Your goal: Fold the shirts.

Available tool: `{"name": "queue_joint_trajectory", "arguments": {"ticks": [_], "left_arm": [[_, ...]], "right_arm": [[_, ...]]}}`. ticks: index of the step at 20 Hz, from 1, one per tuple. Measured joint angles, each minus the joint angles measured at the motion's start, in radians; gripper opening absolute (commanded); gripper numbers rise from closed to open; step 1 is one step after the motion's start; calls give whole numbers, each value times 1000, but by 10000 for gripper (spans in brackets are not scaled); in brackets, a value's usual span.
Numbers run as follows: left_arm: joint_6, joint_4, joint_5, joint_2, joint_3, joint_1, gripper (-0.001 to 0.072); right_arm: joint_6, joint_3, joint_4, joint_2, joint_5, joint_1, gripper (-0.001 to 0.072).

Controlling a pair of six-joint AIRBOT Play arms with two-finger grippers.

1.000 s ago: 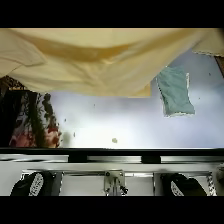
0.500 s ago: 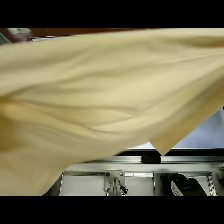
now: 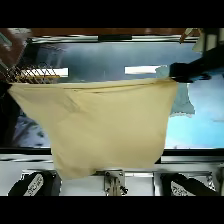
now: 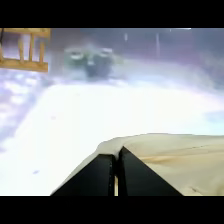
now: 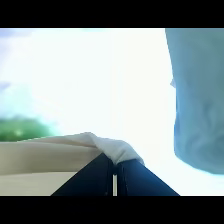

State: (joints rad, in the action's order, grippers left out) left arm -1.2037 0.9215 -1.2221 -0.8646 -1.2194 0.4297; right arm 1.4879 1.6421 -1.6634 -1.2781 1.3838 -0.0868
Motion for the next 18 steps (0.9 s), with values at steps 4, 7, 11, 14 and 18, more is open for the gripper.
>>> {"name": "queue_joint_trajectory", "arguments": {"ticks": [4,7,11,14,18], "left_arm": [[31,-26,119,-298,-35,-101,36],[55,-37,220,-493,-131,-202,36],[66,-44,404,-659,-237,-293,36],[54,-43,469,-732,-266,-309,35],[2,-40,431,-789,-278,-291,36]], "right_arm": [[-25,-35,-41,-224,-261,0,85],[-31,-43,-68,-321,-472,0,85],[-35,-46,-64,-392,-683,2,85],[-58,-47,-55,-434,-711,9,85],[-84,-47,-49,-477,-621,24,84]]}}
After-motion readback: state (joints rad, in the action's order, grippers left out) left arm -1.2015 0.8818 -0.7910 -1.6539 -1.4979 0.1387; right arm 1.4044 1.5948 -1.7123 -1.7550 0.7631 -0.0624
